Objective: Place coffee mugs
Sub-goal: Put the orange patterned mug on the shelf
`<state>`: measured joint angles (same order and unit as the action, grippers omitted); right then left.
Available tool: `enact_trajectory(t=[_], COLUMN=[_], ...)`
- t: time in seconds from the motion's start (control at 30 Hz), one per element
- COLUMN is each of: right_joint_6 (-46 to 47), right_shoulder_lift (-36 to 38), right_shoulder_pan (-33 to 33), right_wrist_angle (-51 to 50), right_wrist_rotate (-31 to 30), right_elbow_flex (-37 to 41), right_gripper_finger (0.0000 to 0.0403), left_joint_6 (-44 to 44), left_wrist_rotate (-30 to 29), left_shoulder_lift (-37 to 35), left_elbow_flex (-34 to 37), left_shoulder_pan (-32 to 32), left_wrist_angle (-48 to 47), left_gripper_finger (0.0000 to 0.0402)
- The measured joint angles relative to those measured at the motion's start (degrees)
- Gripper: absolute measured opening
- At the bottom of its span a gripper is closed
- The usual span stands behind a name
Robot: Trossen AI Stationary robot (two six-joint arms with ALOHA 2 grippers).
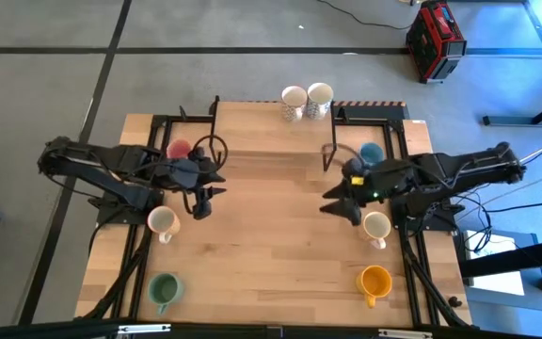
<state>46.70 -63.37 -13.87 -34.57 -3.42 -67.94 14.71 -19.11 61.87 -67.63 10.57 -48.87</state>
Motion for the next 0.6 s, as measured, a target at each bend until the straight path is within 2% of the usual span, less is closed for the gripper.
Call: enact_trajectory(t=[0.17, 0.33, 0.43, 0.6], right_joint_6=[4.8, 14.1, 15.4, 15.9], right_shoulder_lift=[-4.3, -4.8, -4.8, -2.8], right_shoulder_pan=[-2.0, -1.9, -1.9, -1.9], right_wrist_angle=[-18.0, -31.9, -39.4, -45.7], right_wrist_rotate=[5.2, 12.3, 16.2, 13.9], right_elbow_flex=[-7.5, -6.9, -5.5, -2.3], right_gripper_finger=[0.0276, 0.0276, 0.0276, 0.0276], left_joint_6=[-0.3, -1.6, -1.5, -1.2], left_wrist_rotate=[-2.6, -3.5, -4.2, -4.3], left_shoulder_lift=[0.7, 0.8, 0.7, 0.7], left_elbow_flex=[0.2, 0.2, 0.2, 0.2], left_shoulder_pan=[-0.1, -0.2, -0.2, -0.2], left_wrist_angle=[0.2, 0.7, 1.3, 1.2], left_gripper_finger=[0.0118, 0.0118, 0.0118, 0.0118])
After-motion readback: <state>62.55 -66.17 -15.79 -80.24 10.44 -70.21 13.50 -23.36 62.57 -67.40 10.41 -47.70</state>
